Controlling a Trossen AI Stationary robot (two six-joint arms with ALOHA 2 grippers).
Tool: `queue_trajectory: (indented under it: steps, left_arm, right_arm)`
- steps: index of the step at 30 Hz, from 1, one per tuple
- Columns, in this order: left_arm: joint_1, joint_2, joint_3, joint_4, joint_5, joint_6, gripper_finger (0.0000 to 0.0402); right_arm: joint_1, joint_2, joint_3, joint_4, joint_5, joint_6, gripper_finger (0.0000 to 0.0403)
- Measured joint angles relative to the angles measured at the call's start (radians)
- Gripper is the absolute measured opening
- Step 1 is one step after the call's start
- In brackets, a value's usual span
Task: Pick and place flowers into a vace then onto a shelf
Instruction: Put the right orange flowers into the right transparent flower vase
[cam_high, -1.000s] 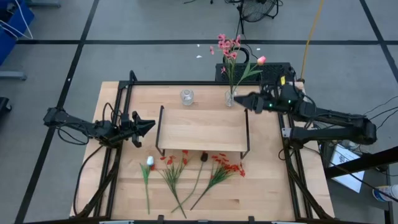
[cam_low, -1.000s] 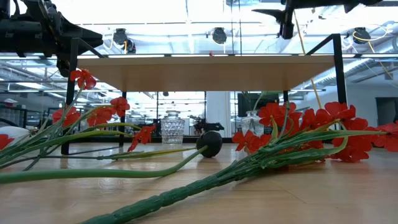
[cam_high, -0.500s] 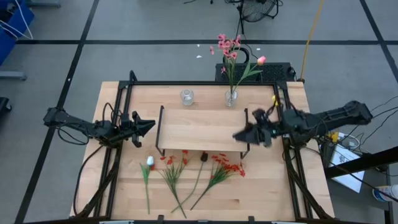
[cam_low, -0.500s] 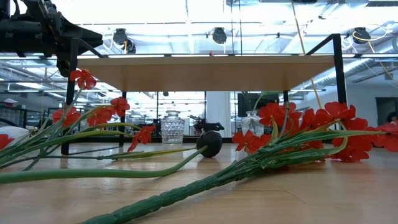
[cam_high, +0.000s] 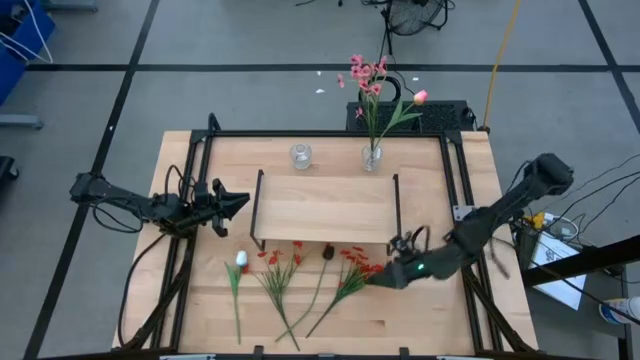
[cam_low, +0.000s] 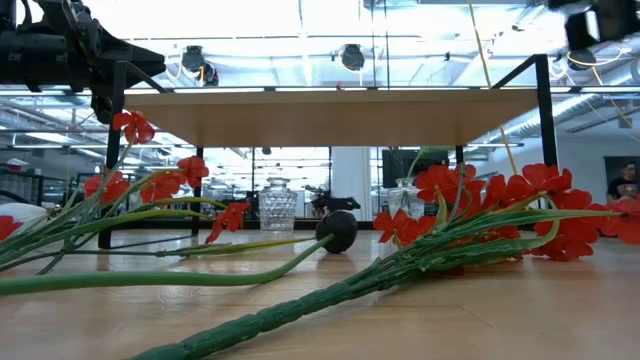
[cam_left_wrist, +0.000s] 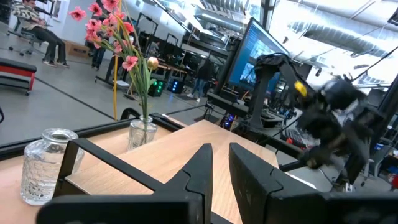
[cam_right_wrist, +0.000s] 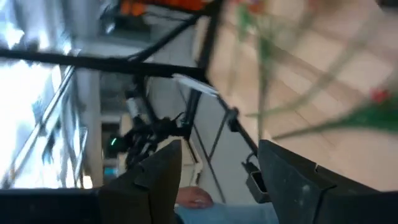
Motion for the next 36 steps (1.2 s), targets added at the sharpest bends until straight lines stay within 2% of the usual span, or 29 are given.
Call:
queue_trajectory:
  steps: [4, 8, 14, 19, 23, 28, 36]
  left_arm:
    - [0.0, 0.0, 0.0, 0.0, 0.0, 0.0, 0.0058]
    - [0.0, 0.0, 0.0, 0.0, 0.0, 0.0, 0.0058]
    - [0.0, 0.0, 0.0, 0.0, 0.0, 0.0, 0.0058]
    - [0.0, 0.0, 0.0, 0.0, 0.0, 0.0, 0.0058]
    - [0.0, 0.0, 0.0, 0.0, 0.0, 0.0, 0.0058]
    - [0.0, 0.0, 0.0, 0.0, 0.0, 0.0, 0.0058]
    - [0.0, 0.0, 0.0, 0.0, 0.0, 0.0, 0.0058]
  right_arm:
    - [0.006, 0.16, 0.004, 0.12, 0.037, 0.195, 0.0203]
    - [-0.029, 0.306, 0.098, 0.119, 0.031, 0.286, 0.0203]
    - [-0.062, 0.461, 0.275, 0.036, -0.084, 0.368, 0.0203]
    - [-0.051, 0.485, 0.378, -0.274, -0.146, 0.523, 0.0188]
    - [-0.039, 0.475, 0.416, -0.516, -0.146, 0.68, 0.0168]
    - [-0.078, 0.485, 0.418, -0.572, -0.175, 0.689, 0.0152]
    - [-0.128, 0.486, 0.416, -0.69, -0.249, 0.663, 0.015]
